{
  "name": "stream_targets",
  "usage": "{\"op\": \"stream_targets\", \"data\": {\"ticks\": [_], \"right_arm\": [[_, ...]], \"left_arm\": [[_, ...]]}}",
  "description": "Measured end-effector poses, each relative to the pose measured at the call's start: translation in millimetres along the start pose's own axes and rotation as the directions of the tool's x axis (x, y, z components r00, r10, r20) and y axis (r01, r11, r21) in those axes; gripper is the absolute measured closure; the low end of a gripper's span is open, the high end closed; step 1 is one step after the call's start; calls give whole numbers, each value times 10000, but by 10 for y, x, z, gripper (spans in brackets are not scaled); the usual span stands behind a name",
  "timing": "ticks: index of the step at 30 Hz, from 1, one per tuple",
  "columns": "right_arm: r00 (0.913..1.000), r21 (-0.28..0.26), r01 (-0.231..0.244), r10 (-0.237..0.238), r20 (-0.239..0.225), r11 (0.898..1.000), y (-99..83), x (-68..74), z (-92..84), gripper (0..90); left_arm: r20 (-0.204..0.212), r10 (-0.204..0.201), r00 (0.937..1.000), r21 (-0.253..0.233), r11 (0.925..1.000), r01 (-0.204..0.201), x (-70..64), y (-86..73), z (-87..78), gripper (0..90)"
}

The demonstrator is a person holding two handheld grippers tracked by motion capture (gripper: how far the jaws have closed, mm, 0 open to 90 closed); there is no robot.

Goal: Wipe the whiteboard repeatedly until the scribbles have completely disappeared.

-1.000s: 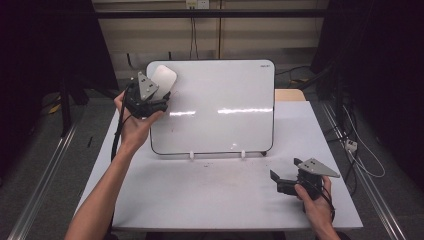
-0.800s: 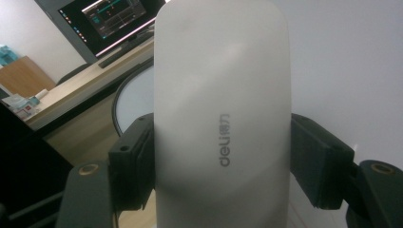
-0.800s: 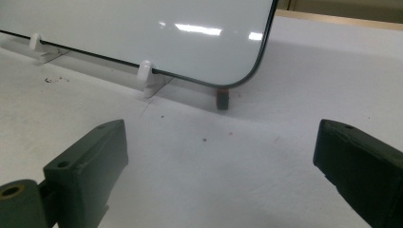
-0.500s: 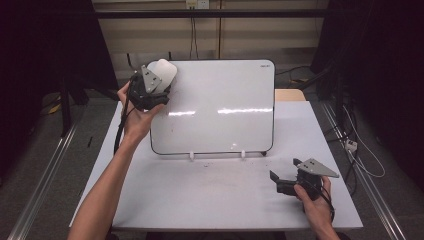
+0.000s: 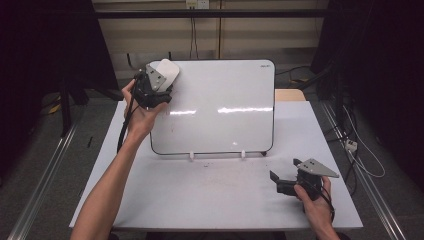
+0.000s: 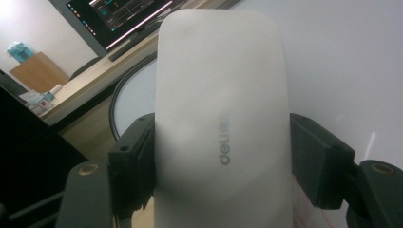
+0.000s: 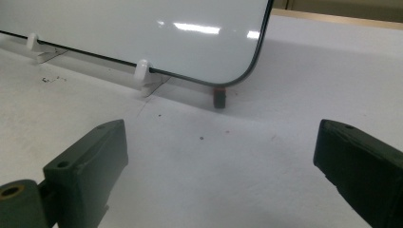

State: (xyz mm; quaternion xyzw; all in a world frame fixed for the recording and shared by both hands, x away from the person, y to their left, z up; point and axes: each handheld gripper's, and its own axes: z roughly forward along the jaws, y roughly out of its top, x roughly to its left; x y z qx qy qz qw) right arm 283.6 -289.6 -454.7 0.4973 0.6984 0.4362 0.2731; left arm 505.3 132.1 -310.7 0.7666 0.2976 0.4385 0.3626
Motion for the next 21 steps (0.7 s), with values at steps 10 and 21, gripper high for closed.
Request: {"op": "stream_targets", "data": {"ticks": [10, 21], "right_arm": [[10000, 12, 31, -31, -3, 10000, 0, 0, 4, 42], [10000, 16, 33, -33, 8, 10000, 1, 3, 7, 42]], "left_arm": [[216, -292, 9993, 32, 9996, 292, 9, -20, 4, 312], [431, -263, 9987, 107, 9996, 259, -106, -96, -1, 312]]}}
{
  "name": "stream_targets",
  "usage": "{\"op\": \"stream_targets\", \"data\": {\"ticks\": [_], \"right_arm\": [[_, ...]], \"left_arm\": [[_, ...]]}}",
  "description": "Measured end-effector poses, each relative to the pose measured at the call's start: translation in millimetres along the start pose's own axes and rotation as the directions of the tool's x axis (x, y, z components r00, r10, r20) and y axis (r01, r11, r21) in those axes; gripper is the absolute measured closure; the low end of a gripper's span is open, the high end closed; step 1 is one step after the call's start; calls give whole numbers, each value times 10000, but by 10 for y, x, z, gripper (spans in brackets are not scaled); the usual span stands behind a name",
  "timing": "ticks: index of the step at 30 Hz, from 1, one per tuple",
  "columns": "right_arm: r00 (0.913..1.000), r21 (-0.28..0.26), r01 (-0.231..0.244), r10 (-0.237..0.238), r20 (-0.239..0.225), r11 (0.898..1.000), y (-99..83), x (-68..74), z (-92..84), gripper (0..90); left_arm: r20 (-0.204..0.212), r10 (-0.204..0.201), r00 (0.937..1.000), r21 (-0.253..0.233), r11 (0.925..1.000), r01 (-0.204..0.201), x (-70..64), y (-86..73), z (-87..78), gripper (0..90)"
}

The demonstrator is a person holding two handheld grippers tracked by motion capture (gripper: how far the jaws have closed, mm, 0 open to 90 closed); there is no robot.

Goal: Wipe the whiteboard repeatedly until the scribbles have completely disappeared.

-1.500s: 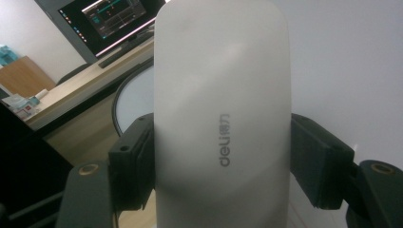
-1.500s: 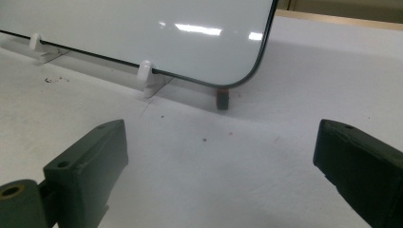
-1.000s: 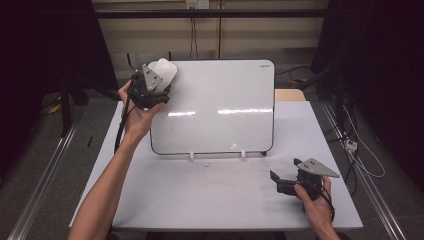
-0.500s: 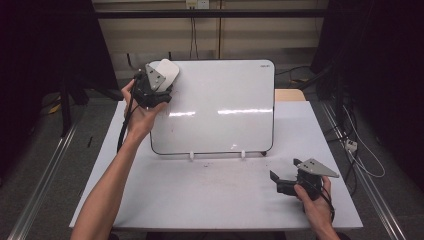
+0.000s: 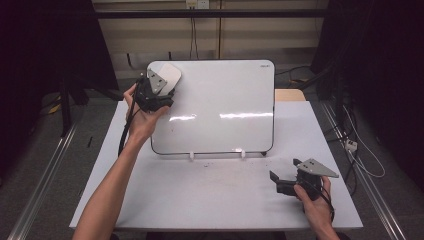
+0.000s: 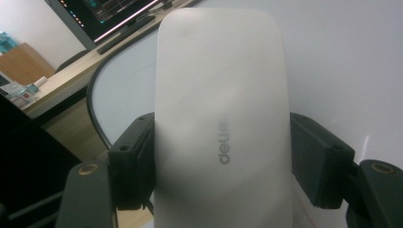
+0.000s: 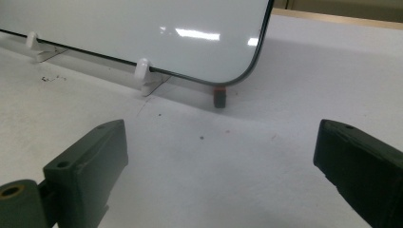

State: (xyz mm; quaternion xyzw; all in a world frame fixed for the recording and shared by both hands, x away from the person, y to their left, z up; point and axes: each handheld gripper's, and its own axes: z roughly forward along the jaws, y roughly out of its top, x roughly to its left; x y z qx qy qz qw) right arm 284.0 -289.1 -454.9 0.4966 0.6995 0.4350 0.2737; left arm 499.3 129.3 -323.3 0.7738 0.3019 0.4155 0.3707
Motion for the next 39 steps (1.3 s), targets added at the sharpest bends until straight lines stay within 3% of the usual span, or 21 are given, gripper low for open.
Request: {"op": "stream_targets", "data": {"ticks": [13, 18, 24, 29, 33, 36, 39], "right_arm": [[10000, 13, -3, 3, 0, 10000, 0, 4, -3, 42], [10000, -10, 22, -22, -10, 10000, 1, 0, -3, 42], [10000, 3, -41, 41, -19, 10000, 0, -9, -5, 42], [10000, -38, -17, 17, -9, 10000, -1, -10, -13, 42], [10000, -40, -45, 45, -7, 10000, -3, -15, -14, 42], [10000, -13, -84, 84, -16, 10000, -4, -15, -20, 42], [10000, -58, -29, 29, 15, 10000, -9, -24, -25, 42]], "left_arm": [[355, 716, 9968, 70, 9974, -719, -298, -187, -88, 311], [470, 759, 9960, 187, 9969, -768, -283, -158, -78, 311], [505, 760, 9958, 292, 9966, -775, -158, -48, -53, 312], [338, 403, 9986, 307, 9987, -414, -12, 62, -13, 312], [177, -117, 9998, 283, 9995, 112, 91, 96, -6, 312], [115, -625, 9980, 204, 9979, 623, 122, 99, -14, 312], [-129, -794, 9968, 240, 9965, 797, 107, 99, -20, 312]]}}
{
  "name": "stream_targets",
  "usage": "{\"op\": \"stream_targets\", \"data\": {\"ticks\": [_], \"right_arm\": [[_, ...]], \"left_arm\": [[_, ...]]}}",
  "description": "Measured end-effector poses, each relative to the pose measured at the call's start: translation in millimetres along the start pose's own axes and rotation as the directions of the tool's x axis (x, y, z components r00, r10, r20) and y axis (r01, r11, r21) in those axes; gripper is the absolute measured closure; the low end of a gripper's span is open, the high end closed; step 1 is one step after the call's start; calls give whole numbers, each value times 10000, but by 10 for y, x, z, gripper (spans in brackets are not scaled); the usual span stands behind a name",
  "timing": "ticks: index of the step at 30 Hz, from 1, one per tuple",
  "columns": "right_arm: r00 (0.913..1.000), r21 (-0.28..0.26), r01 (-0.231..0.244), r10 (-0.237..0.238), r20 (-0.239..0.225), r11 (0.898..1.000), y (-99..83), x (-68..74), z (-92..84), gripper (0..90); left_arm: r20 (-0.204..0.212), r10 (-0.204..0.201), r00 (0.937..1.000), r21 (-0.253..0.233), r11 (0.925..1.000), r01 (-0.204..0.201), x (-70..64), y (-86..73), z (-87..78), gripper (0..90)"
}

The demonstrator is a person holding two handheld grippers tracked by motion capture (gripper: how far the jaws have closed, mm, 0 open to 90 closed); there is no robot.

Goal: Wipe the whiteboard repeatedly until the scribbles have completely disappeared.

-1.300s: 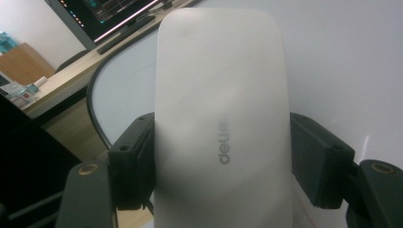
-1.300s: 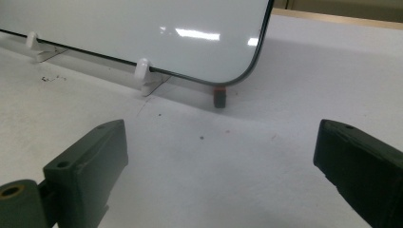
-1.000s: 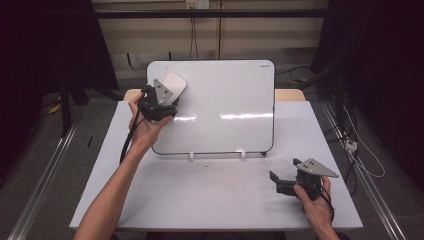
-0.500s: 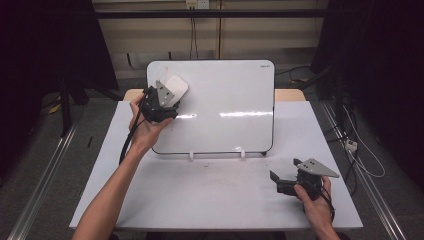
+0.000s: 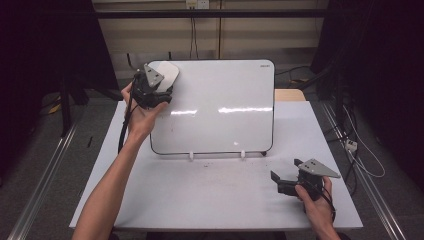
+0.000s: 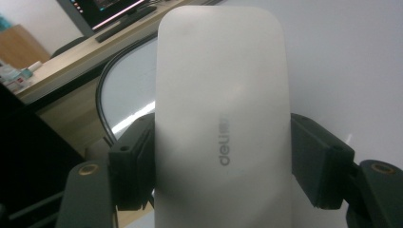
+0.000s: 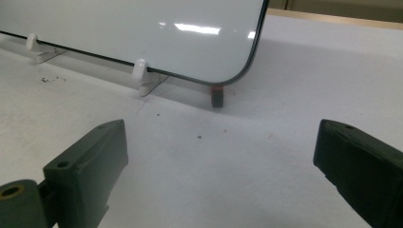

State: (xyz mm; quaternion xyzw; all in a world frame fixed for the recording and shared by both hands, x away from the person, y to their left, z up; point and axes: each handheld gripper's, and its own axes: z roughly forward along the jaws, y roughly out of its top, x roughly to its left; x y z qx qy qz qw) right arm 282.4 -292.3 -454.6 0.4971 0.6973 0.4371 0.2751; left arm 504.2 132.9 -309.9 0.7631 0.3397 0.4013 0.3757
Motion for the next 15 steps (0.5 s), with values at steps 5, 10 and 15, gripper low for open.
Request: {"op": "stream_targets", "data": {"ticks": [5, 10, 15], "right_arm": [[10000, -11, -57, 57, -27, 10000, -2, 1, -12, 42], [10000, 2, -33, 33, 7, 10000, -4, 1, -11, 42], [10000, 20, 0, 0, 6, 10000, 3, 17, -5, 42]], "left_arm": [[-64, -164, 9998, -33, 9999, 164, -13, -57, -12, 312], [-22, 81, 10000, 102, 9999, -80, -53, -158, -22, 311], [63, 501, 9987, 133, 9987, -501, -134, -226, -52, 311]]}}
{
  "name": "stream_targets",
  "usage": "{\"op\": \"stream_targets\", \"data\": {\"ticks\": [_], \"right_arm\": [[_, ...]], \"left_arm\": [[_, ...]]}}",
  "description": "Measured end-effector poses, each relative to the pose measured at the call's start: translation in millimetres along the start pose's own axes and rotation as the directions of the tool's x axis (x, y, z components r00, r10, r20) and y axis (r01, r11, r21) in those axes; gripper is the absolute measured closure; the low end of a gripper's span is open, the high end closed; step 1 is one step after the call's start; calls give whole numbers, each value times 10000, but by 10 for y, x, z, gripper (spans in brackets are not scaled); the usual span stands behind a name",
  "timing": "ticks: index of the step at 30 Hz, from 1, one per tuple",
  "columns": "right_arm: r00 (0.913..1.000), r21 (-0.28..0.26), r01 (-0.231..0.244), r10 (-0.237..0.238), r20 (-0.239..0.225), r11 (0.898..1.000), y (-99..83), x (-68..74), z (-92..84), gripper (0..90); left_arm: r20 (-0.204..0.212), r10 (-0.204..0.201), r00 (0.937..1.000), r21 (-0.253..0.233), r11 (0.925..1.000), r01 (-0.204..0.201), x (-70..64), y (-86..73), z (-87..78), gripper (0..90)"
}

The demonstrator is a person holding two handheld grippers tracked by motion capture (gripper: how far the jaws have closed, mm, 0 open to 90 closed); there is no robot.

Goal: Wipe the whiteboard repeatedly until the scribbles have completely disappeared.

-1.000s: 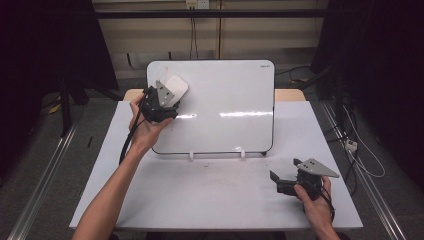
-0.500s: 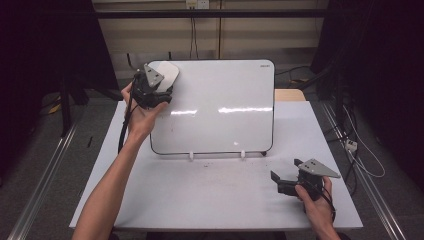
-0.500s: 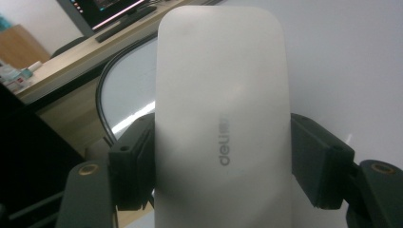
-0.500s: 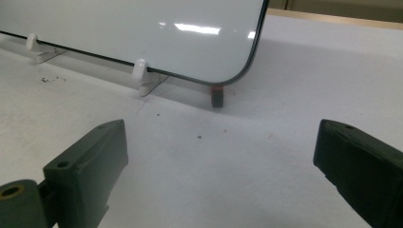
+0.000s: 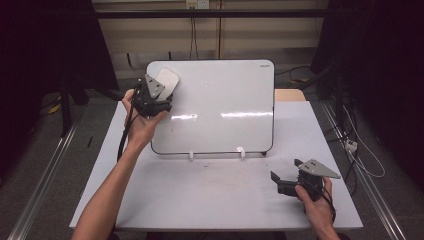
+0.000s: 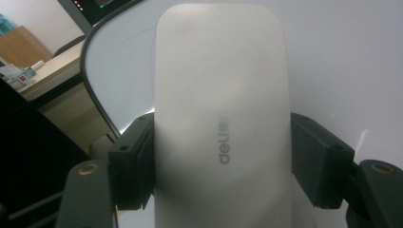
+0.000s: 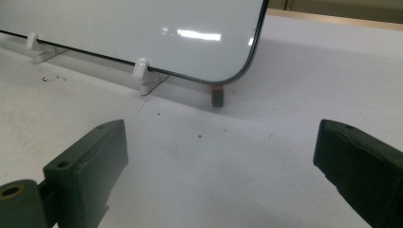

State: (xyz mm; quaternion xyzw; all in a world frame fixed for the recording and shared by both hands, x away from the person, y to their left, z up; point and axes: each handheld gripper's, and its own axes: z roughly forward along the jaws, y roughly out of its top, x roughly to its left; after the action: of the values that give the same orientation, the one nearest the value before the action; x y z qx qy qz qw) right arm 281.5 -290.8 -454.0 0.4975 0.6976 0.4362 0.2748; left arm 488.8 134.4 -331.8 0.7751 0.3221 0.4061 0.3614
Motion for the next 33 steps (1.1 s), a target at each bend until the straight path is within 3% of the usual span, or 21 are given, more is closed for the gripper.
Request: {"op": "stream_targets", "data": {"ticks": [6, 12, 15, 20, 22, 25, 28, 33], "right_arm": [[10000, 42, 31, -31, 14, 10000, 3, 2, 15, 42], [10000, 21, 19, -19, -1, 10000, 4, 5, 18, 42], [10000, 15, 31, -31, 2, 10000, 3, 5, 15, 42], [10000, 17, 44, -44, -5, 10000, 3, 5, 14, 42], [10000, 10, 46, -46, 4, 10000, 2, 4, 14, 42], [10000, 22, 34, -34, 13, 10000, 4, 6, 16, 42], [10000, 20, 25, -25, -12, 10000, 6, 8, 20, 42], [10000, 34, 38, -38, -7, 10000, 7, -2, 31, 42]], "left_arm": [[165, 645, 9978, 58, 9979, -646, -146, -91, -35, 312], [400, 1249, 9914, 115, 9920, -1254, -345, -213, -83, 312], [559, 1528, 9867, 112, 9881, -1537, -475, -313, -113, 311], [861, 2255, 9704, 159, 9736, -2276, -708, -505, -188, 311], [901, 2392, 9668, 199, 9701, -2419, -774, -569, -218, 312], [928, 2366, 9672, 112, 9710, -2386, -779, -579, -226, 312], [1092, 2049, 9727, 122, 9782, -2074, -737, -552, -204, 312], [898, 1507, 9845, 67, 9884, -1519, -590, -408, -150, 312]]}}
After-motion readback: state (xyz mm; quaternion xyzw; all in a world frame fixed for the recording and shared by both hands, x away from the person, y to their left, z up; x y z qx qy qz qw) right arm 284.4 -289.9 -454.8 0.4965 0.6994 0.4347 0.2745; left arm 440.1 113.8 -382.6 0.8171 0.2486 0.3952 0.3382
